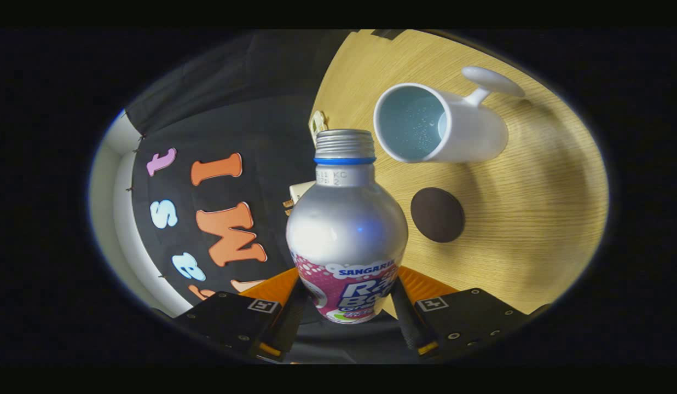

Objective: Take the bottle from table, then pour the juice into the cup, finally place the bottle on the coaster

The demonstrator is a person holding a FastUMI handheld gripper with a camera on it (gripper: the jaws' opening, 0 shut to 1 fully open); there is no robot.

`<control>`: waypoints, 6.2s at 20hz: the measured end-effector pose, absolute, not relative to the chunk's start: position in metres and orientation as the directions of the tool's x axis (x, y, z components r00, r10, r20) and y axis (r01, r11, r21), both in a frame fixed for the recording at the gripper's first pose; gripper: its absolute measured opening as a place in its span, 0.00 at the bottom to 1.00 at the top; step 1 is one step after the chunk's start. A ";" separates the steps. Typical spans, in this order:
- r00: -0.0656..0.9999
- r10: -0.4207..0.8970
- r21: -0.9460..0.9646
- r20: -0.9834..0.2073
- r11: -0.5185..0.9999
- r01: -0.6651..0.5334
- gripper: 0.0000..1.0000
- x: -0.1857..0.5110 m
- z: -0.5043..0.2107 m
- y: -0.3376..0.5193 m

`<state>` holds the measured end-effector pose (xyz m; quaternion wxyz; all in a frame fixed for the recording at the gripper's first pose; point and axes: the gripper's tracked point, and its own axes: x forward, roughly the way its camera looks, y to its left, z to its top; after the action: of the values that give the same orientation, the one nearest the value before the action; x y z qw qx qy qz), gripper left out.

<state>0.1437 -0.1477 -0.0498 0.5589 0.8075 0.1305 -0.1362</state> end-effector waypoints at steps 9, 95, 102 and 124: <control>0.917 0.069 0.838 -0.393 -0.384 0.388 0.76 0.144 -0.055 -0.153; 0.905 0.133 0.704 -0.404 -0.587 0.400 0.77 0.147 -0.032 -0.152; 0.909 0.137 0.680 -0.394 -0.622 0.388 0.77 0.147 -0.026 -0.154; 0.933 0.132 0.585 -0.335 -0.747 0.316 0.77 0.155 -0.001 -0.172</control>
<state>0.1546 -0.1721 -0.0015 0.3341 0.9246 0.1212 -0.1372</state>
